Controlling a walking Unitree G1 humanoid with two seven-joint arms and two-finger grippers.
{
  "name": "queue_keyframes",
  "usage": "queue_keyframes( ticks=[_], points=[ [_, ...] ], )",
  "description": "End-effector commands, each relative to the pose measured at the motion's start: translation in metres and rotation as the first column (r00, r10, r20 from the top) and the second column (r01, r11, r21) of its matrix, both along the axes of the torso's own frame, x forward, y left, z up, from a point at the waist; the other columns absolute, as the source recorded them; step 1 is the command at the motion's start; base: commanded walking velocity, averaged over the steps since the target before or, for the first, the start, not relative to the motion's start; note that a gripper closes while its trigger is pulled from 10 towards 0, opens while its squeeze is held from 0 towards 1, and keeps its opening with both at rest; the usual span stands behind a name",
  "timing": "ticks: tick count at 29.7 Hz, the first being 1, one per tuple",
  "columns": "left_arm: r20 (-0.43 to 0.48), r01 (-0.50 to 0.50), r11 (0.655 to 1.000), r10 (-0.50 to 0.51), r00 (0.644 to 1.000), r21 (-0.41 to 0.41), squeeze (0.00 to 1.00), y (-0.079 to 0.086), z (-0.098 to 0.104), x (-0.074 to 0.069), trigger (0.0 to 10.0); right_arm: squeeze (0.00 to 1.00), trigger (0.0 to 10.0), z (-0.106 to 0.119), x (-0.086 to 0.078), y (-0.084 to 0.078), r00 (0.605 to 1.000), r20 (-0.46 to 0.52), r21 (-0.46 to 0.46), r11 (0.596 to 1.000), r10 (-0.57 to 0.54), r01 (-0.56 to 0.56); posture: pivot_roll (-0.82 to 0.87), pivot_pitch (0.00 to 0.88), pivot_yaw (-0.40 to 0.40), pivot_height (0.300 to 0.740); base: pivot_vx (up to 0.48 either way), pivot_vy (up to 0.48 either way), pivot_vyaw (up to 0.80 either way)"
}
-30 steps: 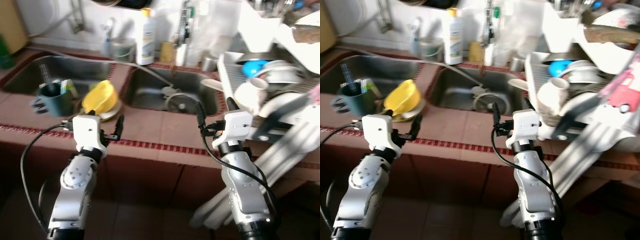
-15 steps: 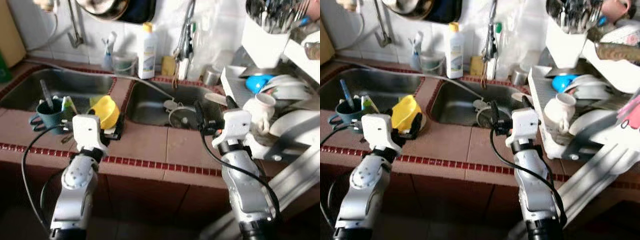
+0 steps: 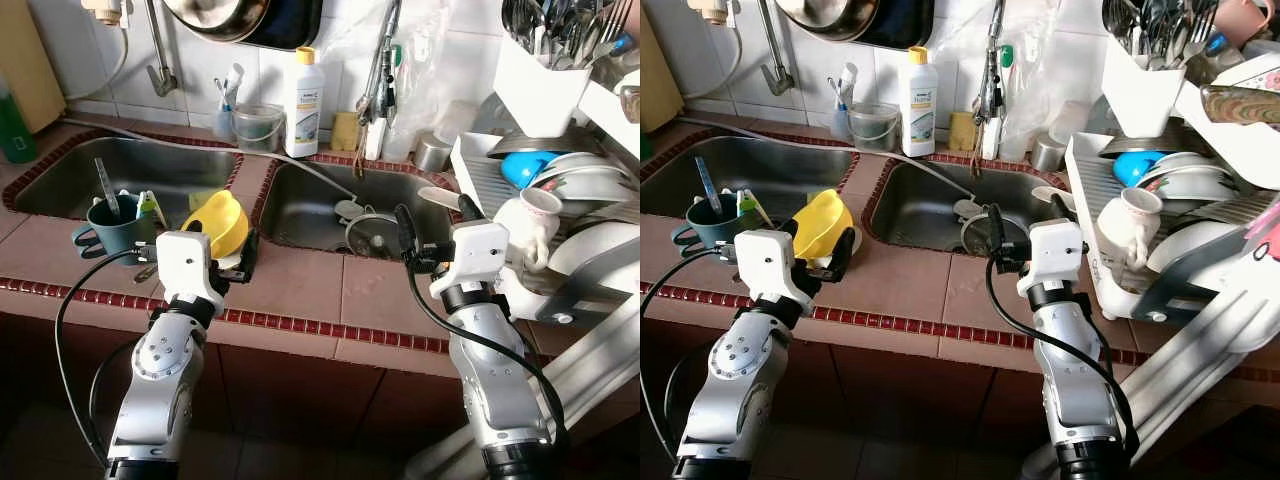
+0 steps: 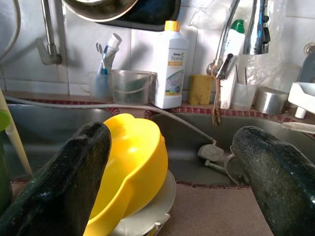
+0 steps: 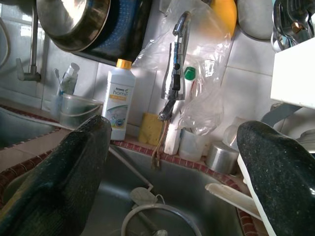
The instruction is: Kitchen organization
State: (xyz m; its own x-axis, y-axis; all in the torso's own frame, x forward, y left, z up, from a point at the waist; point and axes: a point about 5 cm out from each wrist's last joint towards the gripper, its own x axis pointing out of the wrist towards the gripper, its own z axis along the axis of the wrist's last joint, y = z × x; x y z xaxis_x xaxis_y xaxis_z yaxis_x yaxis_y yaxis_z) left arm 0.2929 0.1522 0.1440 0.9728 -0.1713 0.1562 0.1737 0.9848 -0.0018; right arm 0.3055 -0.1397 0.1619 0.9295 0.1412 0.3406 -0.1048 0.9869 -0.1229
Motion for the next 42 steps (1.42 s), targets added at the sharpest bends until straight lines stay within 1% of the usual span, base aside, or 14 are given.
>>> queue_keyframes(
  ticks=[1,17,34,42],
  points=[
    [0.001,0.025,1.000,-0.025,1.000,0.000,0.00,-0.0039,0.0024,-0.0004,10.0,0.00,10.0,0.0037,-0.0002,-0.0017,1.000,0.010,-0.006,1.000,-0.002,0.002,-0.12,0.000,-0.060,0.740,0.000,0.300,0.00],
    [-0.004,0.053,0.999,-0.053,0.999,0.007,0.00,-0.0071,0.0029,0.0000,10.0,0.00,10.0,0.0025,-0.0022,-0.0012,1.000,0.009,-0.013,1.000,0.007,-0.007,-0.12,0.000,-0.057,0.740,0.000,0.333,0.00],
    [-0.009,0.059,0.998,-0.059,0.998,0.008,0.00,-0.0096,0.0020,-0.0013,10.0,0.00,10.0,0.0030,-0.0036,-0.0016,1.000,0.009,-0.025,1.000,0.011,-0.011,-0.12,0.000,-0.061,0.740,0.000,0.334,0.00],
    [0.005,0.077,0.997,-0.078,0.997,0.016,0.00,-0.0129,0.0028,-0.0046,10.0,0.00,10.0,0.0023,-0.0045,-0.0017,1.000,0.006,-0.028,1.000,0.012,-0.012,-0.13,0.000,-0.061,0.740,0.000,0.030,0.00]
  ],
)
